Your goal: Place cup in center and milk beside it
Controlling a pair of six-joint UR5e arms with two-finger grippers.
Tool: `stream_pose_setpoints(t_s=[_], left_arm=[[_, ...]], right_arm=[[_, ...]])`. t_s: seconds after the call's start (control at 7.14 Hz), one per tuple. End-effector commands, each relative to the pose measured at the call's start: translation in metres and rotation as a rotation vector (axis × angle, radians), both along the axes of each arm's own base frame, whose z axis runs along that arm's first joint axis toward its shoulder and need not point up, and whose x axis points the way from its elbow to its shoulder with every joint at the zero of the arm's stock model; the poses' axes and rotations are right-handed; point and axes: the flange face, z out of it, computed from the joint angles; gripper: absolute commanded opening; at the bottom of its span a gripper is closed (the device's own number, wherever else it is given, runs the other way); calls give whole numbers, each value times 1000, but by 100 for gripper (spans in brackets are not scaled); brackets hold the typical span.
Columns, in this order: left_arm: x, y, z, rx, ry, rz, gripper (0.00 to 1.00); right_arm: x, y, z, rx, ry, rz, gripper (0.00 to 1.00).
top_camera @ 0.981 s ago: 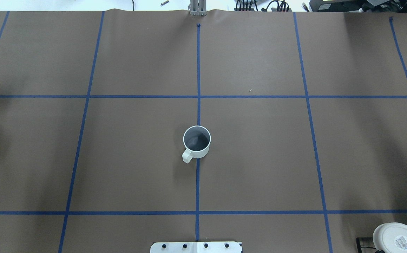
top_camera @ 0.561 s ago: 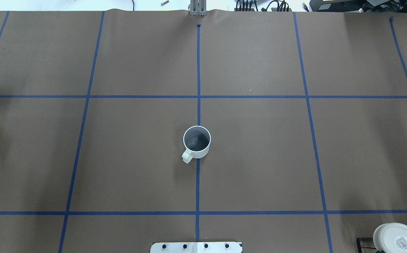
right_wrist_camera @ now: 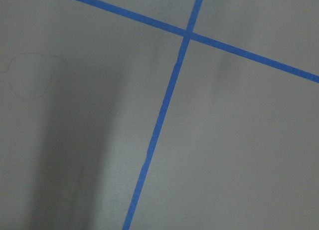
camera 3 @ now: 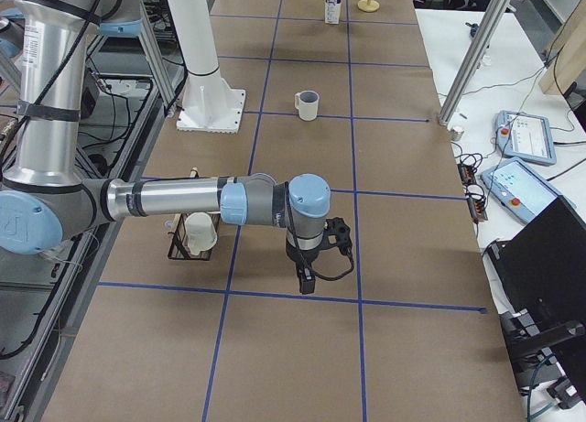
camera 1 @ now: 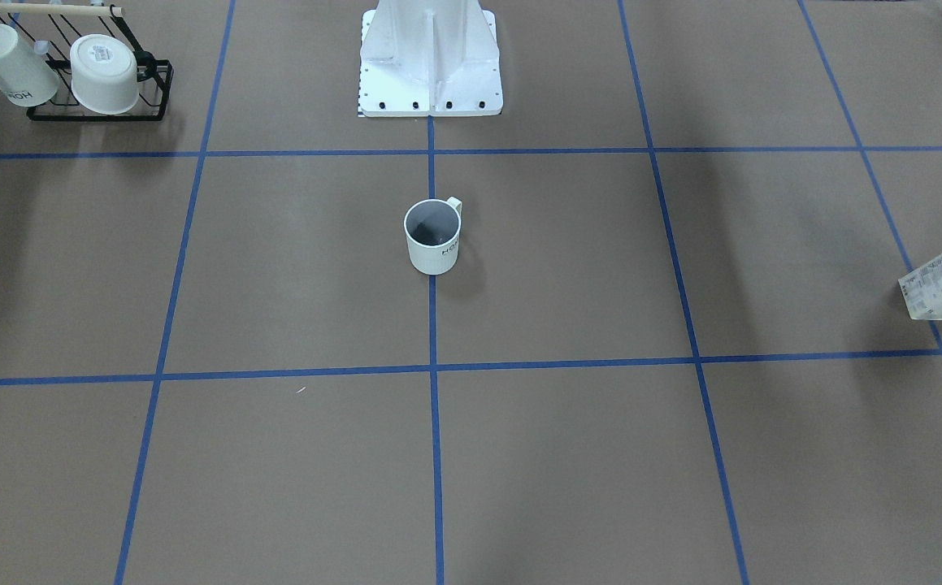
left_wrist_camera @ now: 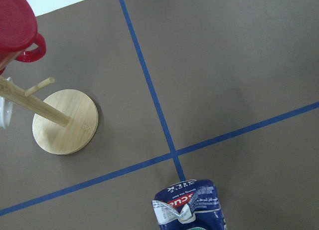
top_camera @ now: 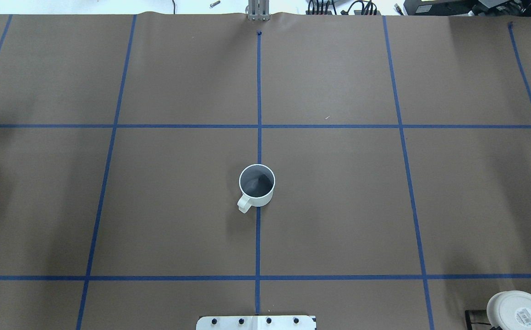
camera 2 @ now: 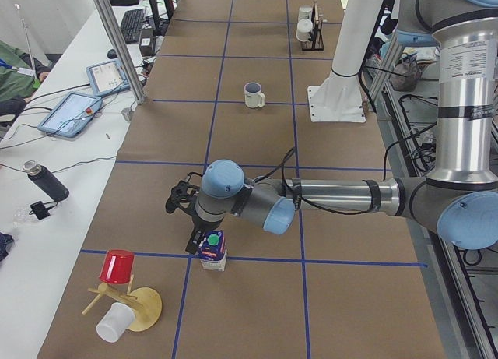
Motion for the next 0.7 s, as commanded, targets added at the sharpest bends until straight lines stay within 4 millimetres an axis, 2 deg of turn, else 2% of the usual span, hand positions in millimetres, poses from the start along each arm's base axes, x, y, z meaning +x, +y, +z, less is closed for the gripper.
stream_pose_setpoints(t_s=[0.0, 0.28, 0.56], left_arm=[[38, -8, 3, -32, 22, 23, 99], [49, -7, 35, -23, 32, 19, 99], [55, -3, 42, -60, 38, 9, 98]], right_arm=[[0, -1, -1, 5, 0, -2, 100], [0, -1, -1, 3, 0, -2, 100], [0, -1, -1, 3, 0, -2, 100]])
